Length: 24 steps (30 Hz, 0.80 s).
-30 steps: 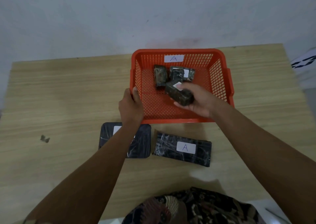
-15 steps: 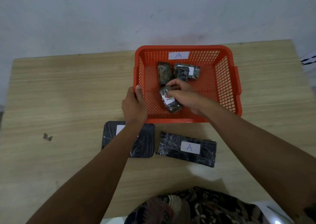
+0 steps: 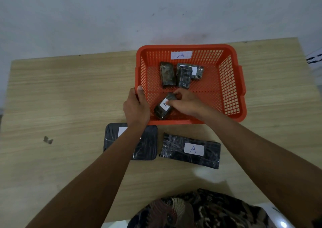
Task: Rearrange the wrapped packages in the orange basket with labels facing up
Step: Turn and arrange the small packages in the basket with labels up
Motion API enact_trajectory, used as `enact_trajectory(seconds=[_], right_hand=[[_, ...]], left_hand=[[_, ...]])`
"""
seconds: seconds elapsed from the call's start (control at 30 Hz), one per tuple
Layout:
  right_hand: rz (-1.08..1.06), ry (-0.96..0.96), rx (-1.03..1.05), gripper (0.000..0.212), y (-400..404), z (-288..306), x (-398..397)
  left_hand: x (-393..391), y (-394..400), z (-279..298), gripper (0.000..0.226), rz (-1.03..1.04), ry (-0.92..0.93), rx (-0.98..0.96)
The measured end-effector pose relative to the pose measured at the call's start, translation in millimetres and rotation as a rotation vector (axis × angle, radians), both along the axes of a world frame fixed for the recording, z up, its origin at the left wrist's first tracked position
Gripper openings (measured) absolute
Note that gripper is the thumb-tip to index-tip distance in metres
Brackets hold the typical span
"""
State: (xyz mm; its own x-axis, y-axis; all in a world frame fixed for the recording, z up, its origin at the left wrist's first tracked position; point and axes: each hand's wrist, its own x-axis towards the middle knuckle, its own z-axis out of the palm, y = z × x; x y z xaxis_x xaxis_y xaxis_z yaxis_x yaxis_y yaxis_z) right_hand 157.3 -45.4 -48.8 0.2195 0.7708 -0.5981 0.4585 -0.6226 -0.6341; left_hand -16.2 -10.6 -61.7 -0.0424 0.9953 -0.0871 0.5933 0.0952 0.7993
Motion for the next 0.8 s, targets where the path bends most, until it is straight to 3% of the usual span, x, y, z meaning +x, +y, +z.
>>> enact_trajectory(seconds=[0.1, 0.2, 0.27, 0.43, 0.57, 0.7, 0.8], right_hand=[[0.033, 0.080, -0.002, 0.053, 1, 0, 3], [-0.167, 0.212, 0.059, 0.028, -1, -2, -3], [-0.145, 0.176, 0.104, 0.016, -4, -6, -7], [0.088, 0.112, 0.106, 0.024, -2, -5, -15], [0.067, 0.087, 0.046, 0.026, 3, -2, -11], [-0.090, 0.166, -0.002, 0.034, -2, -4, -9], [-0.141, 0.207, -0.062, 0.025, -2, -4, -8]], left_hand=[[0, 0, 0, 0.035, -0.004, -0.006, 0.009], [1, 0, 2, 0.035, -0.002, 0.009, 0.007], [1, 0, 2, 0.036, -0.005, 0.008, 0.004], [1, 0, 0, 0.038, 0.001, 0.006, 0.004], [1, 0, 0, 0.039, 0.010, 0.014, 0.003], [1, 0, 0, 0.039, 0.002, 0.015, 0.020], [0, 0, 1, 0.043, 0.008, -0.004, 0.013]])
